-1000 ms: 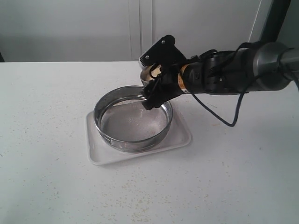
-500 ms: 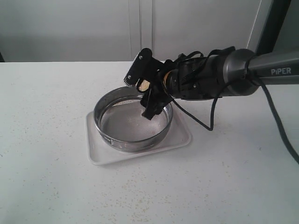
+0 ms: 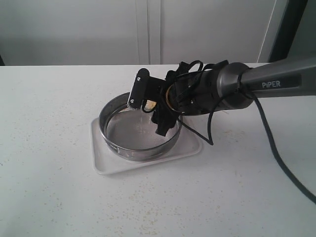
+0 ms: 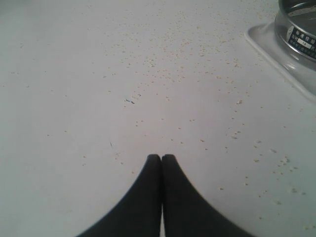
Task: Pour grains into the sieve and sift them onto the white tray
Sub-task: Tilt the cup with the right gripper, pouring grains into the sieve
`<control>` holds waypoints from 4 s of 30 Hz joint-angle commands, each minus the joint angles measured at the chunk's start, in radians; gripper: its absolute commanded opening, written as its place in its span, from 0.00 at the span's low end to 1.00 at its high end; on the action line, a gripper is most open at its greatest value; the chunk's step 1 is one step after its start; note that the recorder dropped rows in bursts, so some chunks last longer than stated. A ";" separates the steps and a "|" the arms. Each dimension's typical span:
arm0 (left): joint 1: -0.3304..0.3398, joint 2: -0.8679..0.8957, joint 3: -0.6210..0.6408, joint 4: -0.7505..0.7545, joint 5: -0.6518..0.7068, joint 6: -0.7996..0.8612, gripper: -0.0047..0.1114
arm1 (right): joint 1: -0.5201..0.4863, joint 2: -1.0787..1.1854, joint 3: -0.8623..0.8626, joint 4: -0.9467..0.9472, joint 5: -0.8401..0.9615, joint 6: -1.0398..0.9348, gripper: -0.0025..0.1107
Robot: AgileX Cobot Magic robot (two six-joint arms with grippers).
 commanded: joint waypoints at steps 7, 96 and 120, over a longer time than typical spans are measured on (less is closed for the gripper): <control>-0.006 -0.004 0.002 -0.011 0.001 0.000 0.04 | -0.001 -0.008 -0.014 -0.054 0.040 -0.070 0.02; -0.006 -0.004 0.002 -0.011 0.001 0.000 0.04 | -0.001 0.001 -0.012 -0.215 0.018 -0.620 0.02; -0.006 -0.004 0.002 -0.011 0.001 0.000 0.04 | 0.011 -0.001 -0.012 -0.377 0.094 -0.613 0.02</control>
